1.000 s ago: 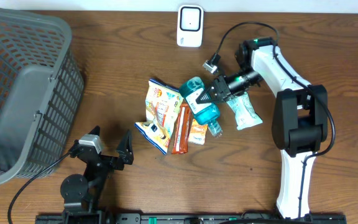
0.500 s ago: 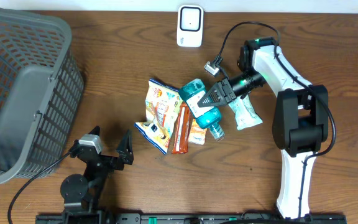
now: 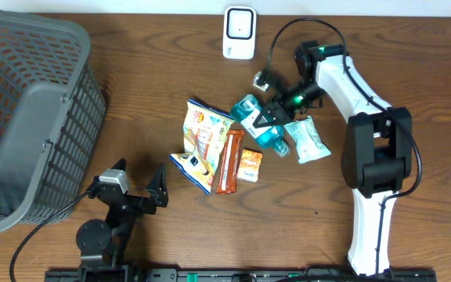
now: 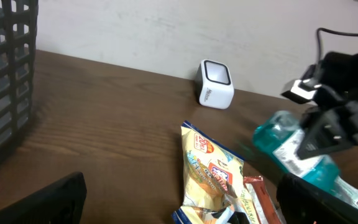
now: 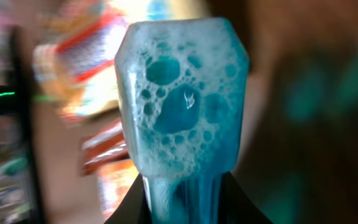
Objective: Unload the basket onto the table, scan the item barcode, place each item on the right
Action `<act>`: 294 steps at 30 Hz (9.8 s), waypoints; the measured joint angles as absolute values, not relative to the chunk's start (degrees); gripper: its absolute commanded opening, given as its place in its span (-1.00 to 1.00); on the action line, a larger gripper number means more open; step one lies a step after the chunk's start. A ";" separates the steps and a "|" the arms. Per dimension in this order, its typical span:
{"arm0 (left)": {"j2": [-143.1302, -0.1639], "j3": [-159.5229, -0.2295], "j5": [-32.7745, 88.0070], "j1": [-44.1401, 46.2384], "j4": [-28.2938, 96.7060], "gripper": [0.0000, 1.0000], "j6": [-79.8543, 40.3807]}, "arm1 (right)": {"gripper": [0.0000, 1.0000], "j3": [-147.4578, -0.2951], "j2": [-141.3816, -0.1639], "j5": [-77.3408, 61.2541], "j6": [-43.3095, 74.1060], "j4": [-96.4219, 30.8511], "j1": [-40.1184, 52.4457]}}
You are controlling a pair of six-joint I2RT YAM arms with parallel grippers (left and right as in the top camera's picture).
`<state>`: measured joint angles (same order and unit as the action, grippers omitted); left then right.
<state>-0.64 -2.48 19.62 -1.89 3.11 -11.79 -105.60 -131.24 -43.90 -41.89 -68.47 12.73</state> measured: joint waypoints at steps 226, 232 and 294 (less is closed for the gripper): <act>-0.69 -2.48 19.62 -1.89 3.11 0.96 -11.79 | -0.96 -88.55 -93.17 -39.99 2.48 -61.49 9.34; -0.71 -2.48 19.62 -1.89 3.11 0.96 -11.79 | -0.97 -68.25 -81.23 -35.55 14.41 -51.03 14.59; -0.71 -2.48 19.62 -1.89 3.11 0.96 -11.79 | -0.98 -83.05 -117.99 23.70 -26.57 25.71 33.47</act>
